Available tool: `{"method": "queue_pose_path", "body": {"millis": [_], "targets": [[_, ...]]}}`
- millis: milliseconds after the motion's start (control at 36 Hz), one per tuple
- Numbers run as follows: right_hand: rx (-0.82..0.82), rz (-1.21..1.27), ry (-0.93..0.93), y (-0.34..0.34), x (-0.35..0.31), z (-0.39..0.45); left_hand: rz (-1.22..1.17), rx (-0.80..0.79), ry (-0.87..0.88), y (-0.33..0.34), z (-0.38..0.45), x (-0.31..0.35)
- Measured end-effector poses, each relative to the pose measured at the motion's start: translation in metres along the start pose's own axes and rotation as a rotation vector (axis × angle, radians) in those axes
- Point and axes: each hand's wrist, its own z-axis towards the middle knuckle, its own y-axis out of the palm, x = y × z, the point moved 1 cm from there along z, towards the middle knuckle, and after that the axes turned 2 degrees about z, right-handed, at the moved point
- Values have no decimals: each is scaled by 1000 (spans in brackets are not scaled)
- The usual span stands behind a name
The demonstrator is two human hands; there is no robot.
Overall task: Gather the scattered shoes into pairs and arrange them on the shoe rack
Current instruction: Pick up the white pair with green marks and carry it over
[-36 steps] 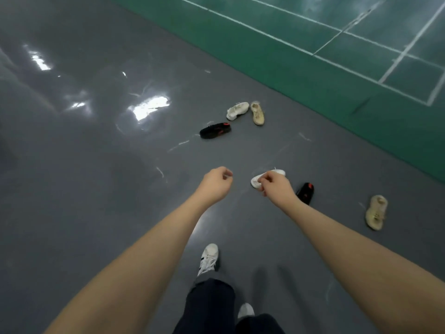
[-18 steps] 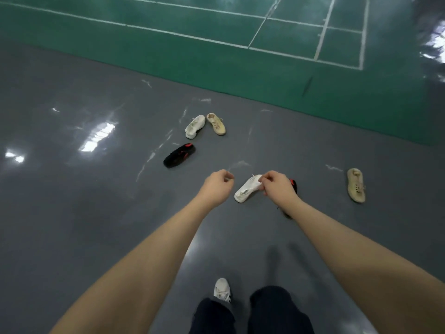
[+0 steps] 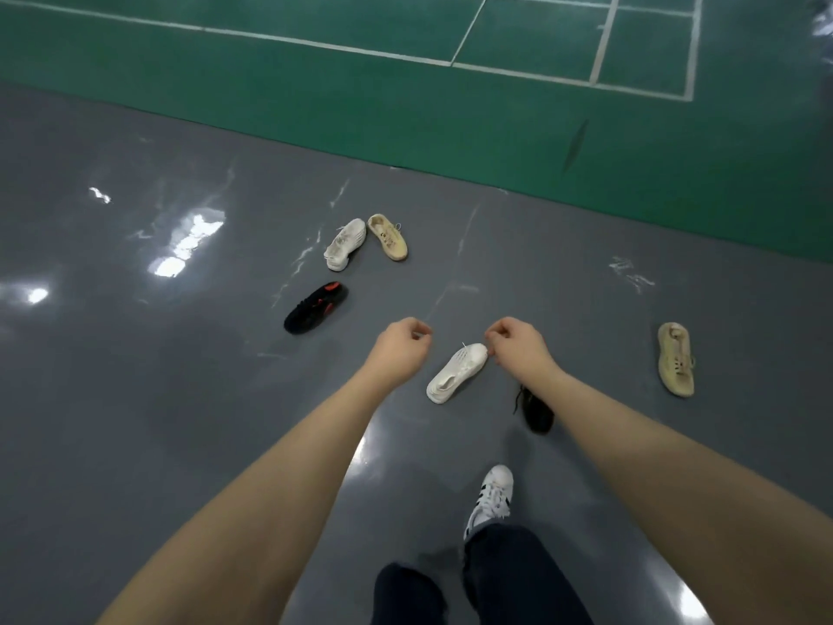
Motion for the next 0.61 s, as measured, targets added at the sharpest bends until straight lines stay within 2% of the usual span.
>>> {"method": "queue_pose_path", "body": {"millis": [278, 444, 611], "targets": [[-35, -89, 61, -15, 13, 108, 24, -26, -73, 20, 108, 17], [-76, -125, 126, 8, 49, 181, 49, -71, -105, 46, 189, -10], [-36, -111, 199, 42, 100, 256, 81, -103, -92, 77, 273, -48]]}}
